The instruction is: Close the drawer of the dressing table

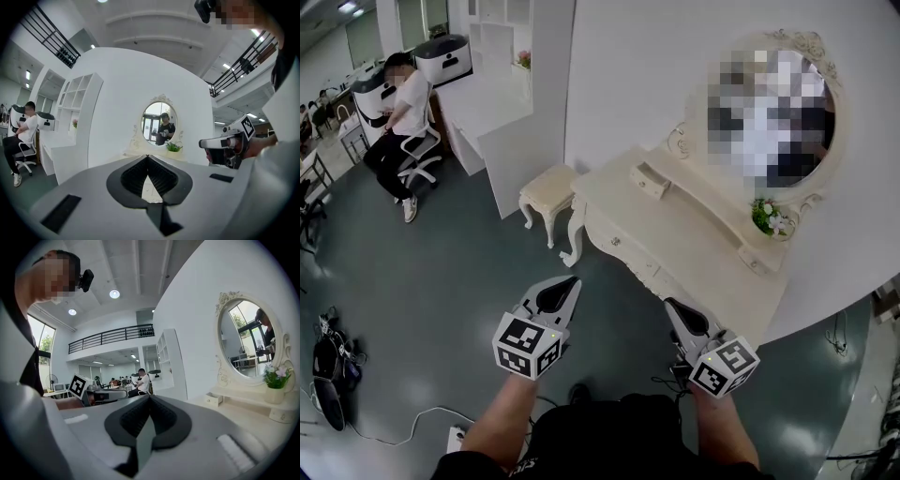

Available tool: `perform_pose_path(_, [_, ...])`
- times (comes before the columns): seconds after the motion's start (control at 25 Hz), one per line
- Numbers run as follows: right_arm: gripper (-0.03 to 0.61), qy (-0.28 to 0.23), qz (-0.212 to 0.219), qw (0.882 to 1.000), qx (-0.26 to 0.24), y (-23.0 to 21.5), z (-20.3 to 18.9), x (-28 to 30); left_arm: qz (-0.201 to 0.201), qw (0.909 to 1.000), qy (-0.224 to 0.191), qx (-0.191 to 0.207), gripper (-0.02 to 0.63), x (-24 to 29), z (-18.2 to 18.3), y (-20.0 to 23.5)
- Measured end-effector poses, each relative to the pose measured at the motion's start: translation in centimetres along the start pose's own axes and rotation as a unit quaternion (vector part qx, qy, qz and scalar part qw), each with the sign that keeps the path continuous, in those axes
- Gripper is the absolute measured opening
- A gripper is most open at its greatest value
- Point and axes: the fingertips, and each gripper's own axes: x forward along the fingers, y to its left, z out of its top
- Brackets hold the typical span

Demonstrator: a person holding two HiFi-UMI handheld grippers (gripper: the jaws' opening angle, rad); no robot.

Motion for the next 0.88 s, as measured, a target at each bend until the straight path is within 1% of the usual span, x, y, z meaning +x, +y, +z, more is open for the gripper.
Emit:
perform_pose_path(0.08, [0.012, 0.002, 0.005, 1.000, 0.000, 0.2, 0.3, 1.2, 0.002, 1.0000, 0.000, -0.004, 0.005, -0.1, 0.1, 0.9])
perform_pose_path(0.28, [0.012, -0.001, 0.016, 1.000, -0.004, 0.3, 1.1, 3.8, 0.007, 1.0000, 0.000, 0.002, 0.005, 0.0, 0.8, 2.8])
perform_pose_path(0.52, [0.011, -0.008, 0.033, 0.999, 0.006, -1.2, 1.2, 6.9, 0.022, 0.9997, 0.010, 0.009, 0.005, 1.4, 0.9, 5.2])
perform_pose_path(0.64, [0.011, -0.011, 0.037, 0.999, 0.012, -2.7, 1.4, 8.1, 0.027, 0.9995, 0.018, 0.006, 0.005, 2.7, 0.8, 6.3])
perform_pose_path(0.88, [0.011, -0.011, 0.041, 0.999, 0.026, -7.6, 1.0, 11.2, 0.035, 0.9986, 0.037, 0.011, 0.005, 7.1, 1.0, 8.5])
